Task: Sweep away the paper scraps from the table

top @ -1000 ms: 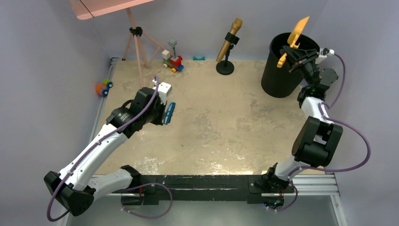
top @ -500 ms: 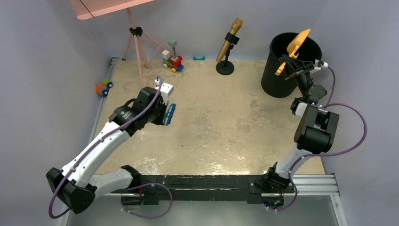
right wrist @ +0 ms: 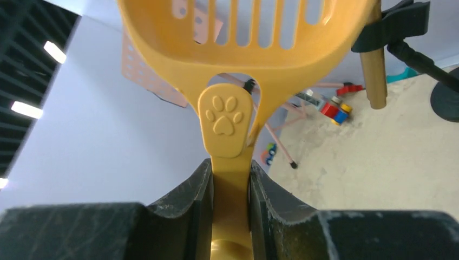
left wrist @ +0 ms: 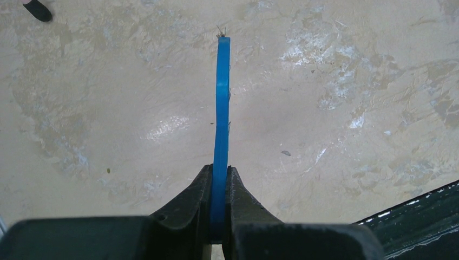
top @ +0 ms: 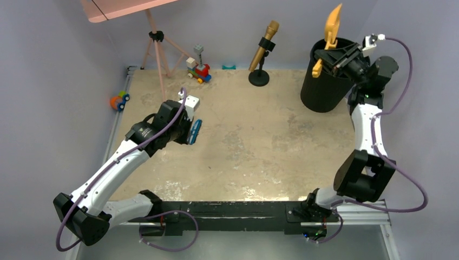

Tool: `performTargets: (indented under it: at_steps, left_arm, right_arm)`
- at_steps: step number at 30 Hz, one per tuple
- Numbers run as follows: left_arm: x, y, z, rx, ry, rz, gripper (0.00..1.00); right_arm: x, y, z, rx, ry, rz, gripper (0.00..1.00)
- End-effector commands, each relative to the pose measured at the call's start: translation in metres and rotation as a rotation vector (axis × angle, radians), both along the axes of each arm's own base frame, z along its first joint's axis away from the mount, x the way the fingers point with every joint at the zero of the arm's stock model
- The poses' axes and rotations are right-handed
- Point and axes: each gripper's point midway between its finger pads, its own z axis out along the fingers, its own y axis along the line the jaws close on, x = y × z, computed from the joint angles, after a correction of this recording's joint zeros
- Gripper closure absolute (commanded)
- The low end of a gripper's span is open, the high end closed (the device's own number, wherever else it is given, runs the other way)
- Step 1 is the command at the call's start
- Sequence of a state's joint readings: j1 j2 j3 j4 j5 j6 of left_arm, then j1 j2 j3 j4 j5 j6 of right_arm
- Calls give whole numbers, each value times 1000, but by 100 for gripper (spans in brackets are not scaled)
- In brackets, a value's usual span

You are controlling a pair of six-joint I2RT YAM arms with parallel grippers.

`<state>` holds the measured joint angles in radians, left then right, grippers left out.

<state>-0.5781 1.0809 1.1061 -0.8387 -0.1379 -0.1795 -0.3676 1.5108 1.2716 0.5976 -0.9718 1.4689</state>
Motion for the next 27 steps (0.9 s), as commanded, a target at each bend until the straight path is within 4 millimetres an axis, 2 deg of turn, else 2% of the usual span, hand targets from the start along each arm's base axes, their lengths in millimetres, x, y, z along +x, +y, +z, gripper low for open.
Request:
performTargets:
  at_steps: [1,4,7,8,11,14,20,27]
  left_arm:
    - [5,-3,13,-19,-39,-12,100]
    - [4,-5,12,-25,-34,-19,100]
    - [5,-5,12,-26,-33,-18,100]
    - [5,-5,12,-25,-33,-18,100]
    - [6,-5,10,-21,-29,-15,100]
    - [6,-6,9,-17,-25,-17,100]
    - [7,-6,5,-5,-9,-21,100]
    - [9,-10,-4,6,23,-33,100]
  right_arm:
    - [-22,41,-45,-434,100,14,100]
    - [-34,74,-85,-659,180,22,100]
    - [-54,112,-140,-826,265,60,100]
    - [-62,119,-166,-868,311,71,100]
    - [-77,132,-221,-964,392,65,100]
    - [-84,136,-262,-1076,473,58,100]
    - [-90,136,-305,-1285,567,29,100]
    - [-87,133,-329,-1329,601,15,100]
